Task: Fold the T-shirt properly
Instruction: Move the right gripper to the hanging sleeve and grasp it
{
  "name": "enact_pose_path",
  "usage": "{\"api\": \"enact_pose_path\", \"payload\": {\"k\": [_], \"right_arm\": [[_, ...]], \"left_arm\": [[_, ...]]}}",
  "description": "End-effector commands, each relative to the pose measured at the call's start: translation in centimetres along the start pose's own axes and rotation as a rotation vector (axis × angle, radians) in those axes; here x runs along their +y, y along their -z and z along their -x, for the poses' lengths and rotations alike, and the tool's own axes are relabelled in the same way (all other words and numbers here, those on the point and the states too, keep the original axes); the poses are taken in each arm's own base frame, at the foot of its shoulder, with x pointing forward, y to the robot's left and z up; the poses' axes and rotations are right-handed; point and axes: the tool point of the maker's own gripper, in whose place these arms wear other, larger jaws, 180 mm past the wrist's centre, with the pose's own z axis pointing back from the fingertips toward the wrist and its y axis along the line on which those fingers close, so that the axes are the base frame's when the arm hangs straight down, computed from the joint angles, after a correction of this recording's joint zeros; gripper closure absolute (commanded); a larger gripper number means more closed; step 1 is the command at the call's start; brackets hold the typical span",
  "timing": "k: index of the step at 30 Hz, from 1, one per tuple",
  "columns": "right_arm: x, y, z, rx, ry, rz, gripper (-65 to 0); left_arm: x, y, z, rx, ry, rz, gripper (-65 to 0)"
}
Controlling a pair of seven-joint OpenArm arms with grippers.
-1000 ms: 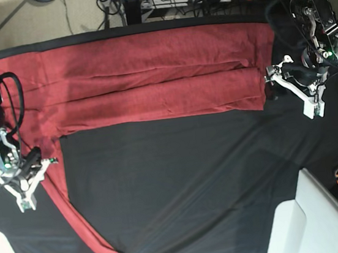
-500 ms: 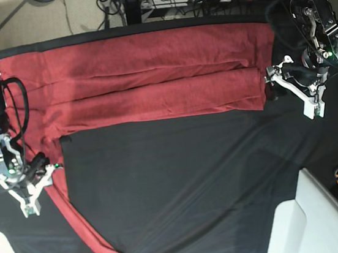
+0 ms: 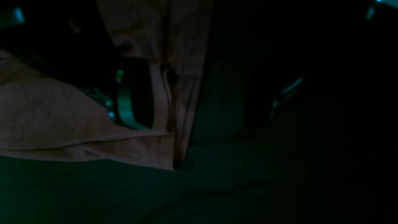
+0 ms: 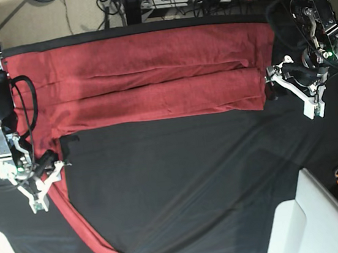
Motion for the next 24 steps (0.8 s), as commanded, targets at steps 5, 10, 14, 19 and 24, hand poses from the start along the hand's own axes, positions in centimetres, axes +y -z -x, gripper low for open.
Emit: {"api": "enact_pose_path", "payload": {"k": [5, 10, 14, 19, 24], "right_arm": [[-1.9, 0.4, -1.0, -0.045, 0.023, 0.033, -29.9], [-2.5, 1.1, 0.5, -0.022, 0.046, 0.043, -29.9], [-2.5, 1.1, 0.7, -0.023, 0.047, 0.044, -25.7], [-2.6, 1.1, 0.6, -0.025, 0.05, 0.044, -8.1], [-2.6, 1.1, 0.6, -0.025, 0.056, 0.045, -18.3]], "left_arm": [[0.4, -0.4, -1.6, -0.046, 0.014, -0.006, -44.1], [0.4, -0.4, -1.6, -0.046, 0.014, -0.006, -44.1], [0.4, -0.4, -1.6, -0.046, 0.014, -0.006, -44.1], [0.4, -0.4, -1.6, -0.045, 0.013, -0.005, -44.1], [0.4, -0.4, -1.6, -0.045, 0.013, -0.005, -44.1]]}}
